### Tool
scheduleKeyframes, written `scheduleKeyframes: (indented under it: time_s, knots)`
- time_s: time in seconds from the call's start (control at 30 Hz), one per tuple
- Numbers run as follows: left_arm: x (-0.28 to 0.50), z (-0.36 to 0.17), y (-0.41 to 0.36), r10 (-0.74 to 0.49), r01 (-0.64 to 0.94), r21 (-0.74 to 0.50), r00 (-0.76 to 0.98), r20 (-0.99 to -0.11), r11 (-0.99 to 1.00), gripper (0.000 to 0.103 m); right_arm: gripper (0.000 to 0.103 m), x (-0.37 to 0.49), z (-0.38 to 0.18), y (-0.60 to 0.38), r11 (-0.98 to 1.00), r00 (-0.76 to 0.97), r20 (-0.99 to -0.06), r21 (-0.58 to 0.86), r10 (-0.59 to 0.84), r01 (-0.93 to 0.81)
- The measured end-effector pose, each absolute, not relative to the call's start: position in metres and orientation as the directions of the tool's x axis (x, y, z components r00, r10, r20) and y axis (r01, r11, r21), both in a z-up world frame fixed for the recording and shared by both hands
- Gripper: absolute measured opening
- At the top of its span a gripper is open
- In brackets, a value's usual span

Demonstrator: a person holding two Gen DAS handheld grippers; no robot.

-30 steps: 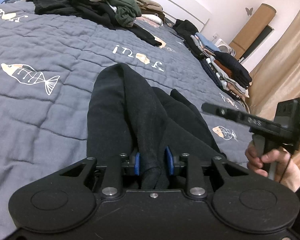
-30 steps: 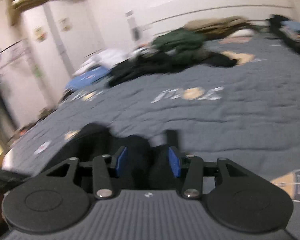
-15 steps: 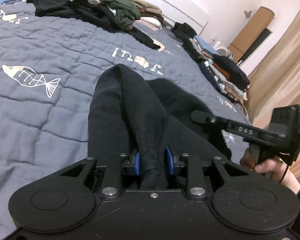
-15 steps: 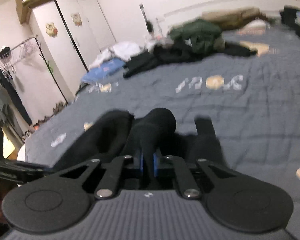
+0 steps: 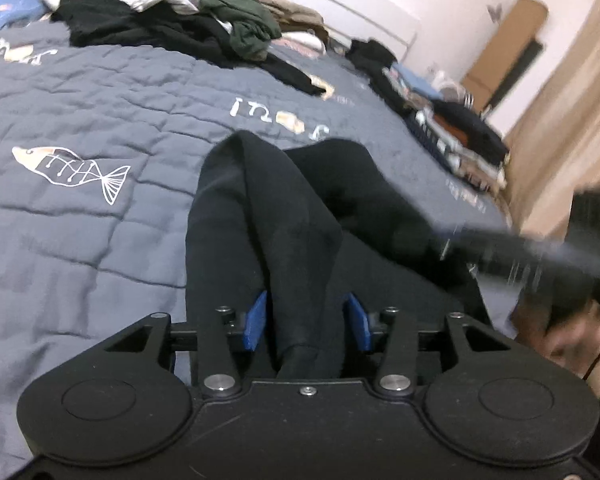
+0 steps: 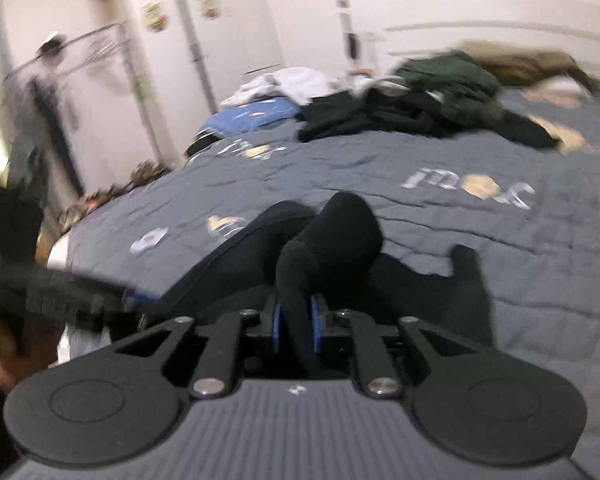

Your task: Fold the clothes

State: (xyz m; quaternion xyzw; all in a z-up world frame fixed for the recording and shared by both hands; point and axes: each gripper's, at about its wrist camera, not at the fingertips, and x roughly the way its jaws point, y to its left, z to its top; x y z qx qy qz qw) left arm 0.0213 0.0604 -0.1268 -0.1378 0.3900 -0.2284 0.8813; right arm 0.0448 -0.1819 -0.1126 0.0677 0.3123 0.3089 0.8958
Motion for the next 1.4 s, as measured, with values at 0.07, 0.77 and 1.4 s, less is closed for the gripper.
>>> scheduleKeyframes:
  time_s: [0.07,0.77,1.4]
  knots:
    - [0.023,-0.129,0.062,-0.507,0.281,-0.428,0.580,-0.637,0.859,0.044,0.014,0.053,-0.113,-0.208,0.810,0.640,-0.498,0.378,0.586,-0.448]
    - [0.023,-0.131,0.065,-0.511,0.277,-0.435,0.572,-0.642,0.857,0.044,0.022,0.078,-0.156,-0.215,0.848,0.619,-0.579,0.350,0.530,-0.399]
    - [0.026,-0.088,0.080,-0.623,0.357,-0.543,0.636,-0.455,0.760,0.062,0.017,0.077,-0.161,-0.205,0.682,0.426,-0.532,0.592,0.731,-0.429]
